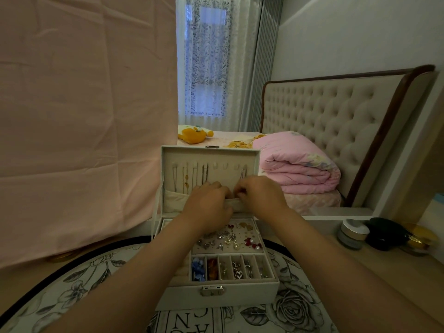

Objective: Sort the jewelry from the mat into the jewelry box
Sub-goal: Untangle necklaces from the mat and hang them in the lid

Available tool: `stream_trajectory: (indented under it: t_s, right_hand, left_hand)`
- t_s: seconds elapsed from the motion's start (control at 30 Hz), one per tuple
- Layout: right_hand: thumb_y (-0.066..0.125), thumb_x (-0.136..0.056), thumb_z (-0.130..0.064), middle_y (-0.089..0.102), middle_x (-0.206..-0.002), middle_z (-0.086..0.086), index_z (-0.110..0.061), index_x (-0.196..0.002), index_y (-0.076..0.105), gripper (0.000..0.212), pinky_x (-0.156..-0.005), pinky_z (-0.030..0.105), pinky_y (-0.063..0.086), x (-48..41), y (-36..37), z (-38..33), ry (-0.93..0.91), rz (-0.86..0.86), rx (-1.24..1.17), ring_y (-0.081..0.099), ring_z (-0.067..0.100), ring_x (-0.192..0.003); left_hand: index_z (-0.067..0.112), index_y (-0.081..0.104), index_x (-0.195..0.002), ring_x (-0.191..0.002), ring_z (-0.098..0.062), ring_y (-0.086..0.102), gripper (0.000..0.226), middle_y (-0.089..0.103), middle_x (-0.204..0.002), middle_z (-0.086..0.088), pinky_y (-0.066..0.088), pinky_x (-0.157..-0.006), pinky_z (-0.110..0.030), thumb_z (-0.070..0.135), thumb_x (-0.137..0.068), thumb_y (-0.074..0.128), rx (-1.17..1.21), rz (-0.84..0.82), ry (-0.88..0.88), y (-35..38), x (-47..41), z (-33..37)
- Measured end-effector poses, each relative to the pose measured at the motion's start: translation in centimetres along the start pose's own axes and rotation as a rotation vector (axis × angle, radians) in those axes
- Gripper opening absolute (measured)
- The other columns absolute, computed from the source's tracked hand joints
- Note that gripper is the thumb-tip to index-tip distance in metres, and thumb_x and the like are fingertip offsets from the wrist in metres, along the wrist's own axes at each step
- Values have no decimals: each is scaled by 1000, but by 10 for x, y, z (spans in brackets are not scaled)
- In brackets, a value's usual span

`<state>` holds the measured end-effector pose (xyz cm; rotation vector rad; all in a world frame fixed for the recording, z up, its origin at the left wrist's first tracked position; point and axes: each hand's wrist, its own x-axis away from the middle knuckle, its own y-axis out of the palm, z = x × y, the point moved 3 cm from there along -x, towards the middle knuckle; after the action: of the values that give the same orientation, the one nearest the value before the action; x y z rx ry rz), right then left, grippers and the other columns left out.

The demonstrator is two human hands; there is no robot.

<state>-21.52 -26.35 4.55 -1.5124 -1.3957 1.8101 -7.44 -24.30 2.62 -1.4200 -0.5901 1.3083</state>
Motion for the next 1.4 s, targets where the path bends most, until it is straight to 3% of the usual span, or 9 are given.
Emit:
stream_trajectory:
  t_s: [0.13, 0.27, 0.4, 0.6, 0.77, 0.93, 1.07, 1.23, 1.4]
  right_hand:
    - [55, -93, -16, 63, -116, -1, -27, -121, 69, 33, -68, 28, 37, 9, 6, 6, -49, -110, 44, 64, 24, -98]
    - [53, -92, -19, 46, -126, 4, -21, -130, 61, 38, -69, 33, 45, 14, 12, 6, -40, -212, 13, 62, 29, -95]
    - [53, -94, -21, 42, -135, 3, -22, -139, 51, 45, -78, 37, 51, 18, -9, -3, 10, -157, -64, 61, 29, -101]
    - [53, -96, -26, 54, -123, -6, -28, -128, 60, 32, -88, 38, 51, 44, -47, -48, 28, -148, -191, 58, 16, -106]
    - [56, -96, -28, 60, -117, -11, -32, -124, 63, 29, -90, 34, 53, 82, -50, -113, 8, -248, -357, 58, 9, -101]
    - [56, -96, -27, 68, -109, -6, -30, -111, 71, 21, -89, 36, 55, 118, -32, -191, -88, -448, -495, 63, 12, -96]
    - [60, -93, -28, 69, -111, -4, -29, -112, 73, 23, -88, 35, 55, 136, -12, -233, -139, -579, -459, 64, 14, -98]
    - [74, -85, -33, 64, -91, -6, -23, -104, 72, 22, -71, 28, 51, 153, 3, -246, -192, -651, -311, 60, 13, -82]
    - [78, -85, -27, 64, -89, -13, -24, -103, 74, 19, -71, 18, 46, 160, 9, -229, -70, -659, -434, 61, 4, -83]
  left_hand:
    - [28, 60, -127, -111, -18, 50, 38, 59, -119, 3, 40, -98, -37, 39, -92, 52, -3, 10, 9, -1, 0, -1]
    - [27, 55, -134, -117, -20, 48, 43, 57, -126, 1, 37, -100, -38, 39, -93, 50, -40, -3, 11, -2, 1, -1]
    - [27, 43, -145, -121, -21, 48, 54, 55, -134, -1, 40, -103, -40, 41, -93, 51, -25, -6, 8, -5, 10, 0]
    - [31, 49, -139, -117, -14, 49, 48, 58, -126, 7, 40, -98, -33, 41, -92, 56, 76, 90, -9, -37, 60, -8]
    - [32, 59, -119, -88, -4, 52, 28, 58, -103, 14, 44, -74, -23, 36, -92, 60, 131, 134, -67, -72, 134, -33]
    - [34, 62, -108, -86, -6, 57, 18, 61, -94, 14, 51, -77, -31, 36, -91, 61, 151, 77, -230, -87, 205, -71]
    - [36, 64, -96, -80, -2, 54, 10, 63, -95, 15, 40, -65, -17, 29, -90, 59, 121, -38, -265, -81, 249, -90]
    - [39, 72, -95, -90, -2, 56, 12, 61, -99, 15, 50, -79, -24, 33, -86, 67, 195, -165, -201, -65, 278, -100]
    - [41, 71, -104, -100, -6, 50, 18, 56, -104, 10, 50, -89, -31, 38, -87, 67, 199, -127, -154, -56, 288, -101]
